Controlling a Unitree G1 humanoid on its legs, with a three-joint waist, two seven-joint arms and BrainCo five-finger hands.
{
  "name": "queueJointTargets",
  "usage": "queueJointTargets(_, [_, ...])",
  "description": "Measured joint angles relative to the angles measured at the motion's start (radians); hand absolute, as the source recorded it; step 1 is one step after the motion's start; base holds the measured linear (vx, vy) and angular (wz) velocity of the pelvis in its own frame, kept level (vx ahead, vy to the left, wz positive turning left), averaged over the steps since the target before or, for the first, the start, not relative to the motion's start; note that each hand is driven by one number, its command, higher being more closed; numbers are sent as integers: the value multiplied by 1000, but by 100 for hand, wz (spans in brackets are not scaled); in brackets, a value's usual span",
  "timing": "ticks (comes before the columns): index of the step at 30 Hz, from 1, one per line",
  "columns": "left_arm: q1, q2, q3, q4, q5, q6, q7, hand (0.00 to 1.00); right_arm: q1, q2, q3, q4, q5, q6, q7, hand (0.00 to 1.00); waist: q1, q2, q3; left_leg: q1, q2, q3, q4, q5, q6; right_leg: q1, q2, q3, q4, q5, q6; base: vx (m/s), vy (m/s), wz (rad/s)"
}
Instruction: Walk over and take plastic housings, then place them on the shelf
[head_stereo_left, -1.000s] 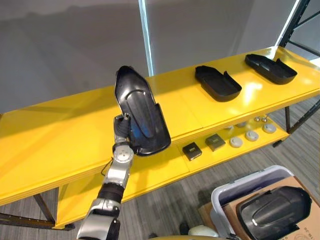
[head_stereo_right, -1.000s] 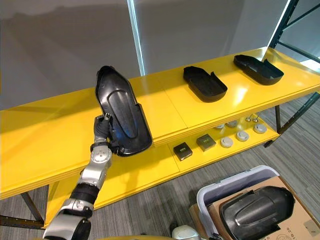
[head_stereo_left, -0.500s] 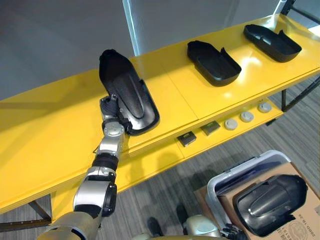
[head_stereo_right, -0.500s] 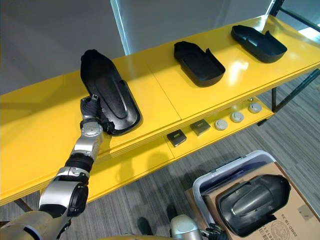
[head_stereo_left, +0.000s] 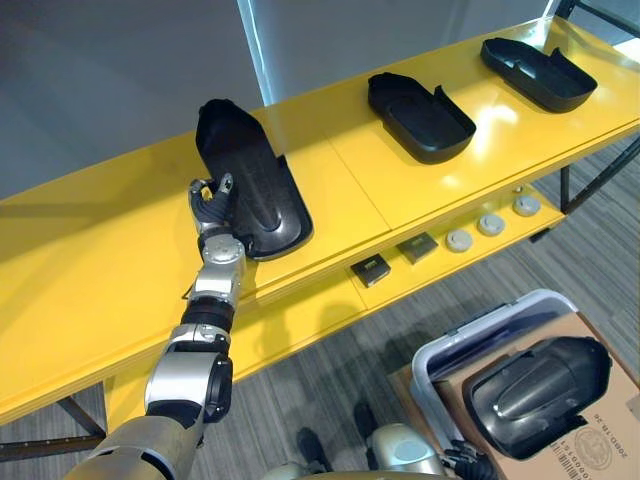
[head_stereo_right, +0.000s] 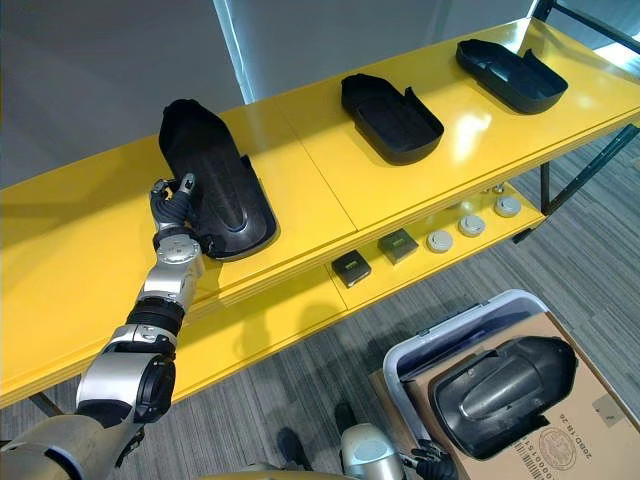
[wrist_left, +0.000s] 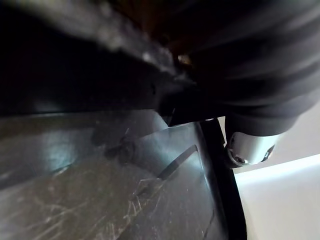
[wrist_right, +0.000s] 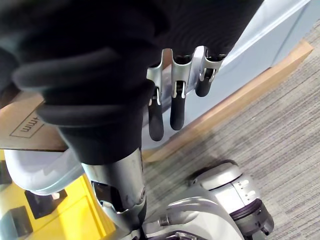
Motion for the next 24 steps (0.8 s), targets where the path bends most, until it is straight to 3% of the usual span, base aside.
queueJointTargets(8, [2, 1, 26, -163, 39, -1, 53, 0, 0, -3, 3, 2, 0, 0, 0, 0, 6, 1, 0, 8, -1, -14, -2, 8, 10, 15, -2, -22, -3, 0, 0, 0, -1, 7])
queueJointTargets(15, [22, -1, 18, -300, 110, 0, 57, 0, 2, -7, 4, 6, 0, 0, 0, 0, 22, 7, 0, 9, -1, -27, -4, 15, 18, 20, -3, -29, -6, 3, -4, -6, 0, 3])
queueJointTargets(22, [264, -96, -125, -667, 247, -3, 73, 0, 1, -21, 3, 34, 0, -3, -1, 0, 28, 24, -8, 10, -4, -50, -8, 15, 19, 42, -7, -49, -32, 5, -6, 13, 2, 11])
queueJointTargets(23, [302, -104, -146, -688, 280, -3, 70, 100, 0, -22, 3, 37, 0, -3, -1, 0, 29, 26, -9, 12, -4, -51, -10, 15, 19, 47, -7, -50, -34, 6, -6, 36, 6, 3])
queueJointTargets(24, [364, -115, -183, -710, 339, -3, 57, 100, 0, -24, 3, 41, 1, -6, -1, 0, 29, 30, -13, 16, -4, -51, -10, 15, 19, 51, -6, -50, -36, 6, -6, 31, 6, 1])
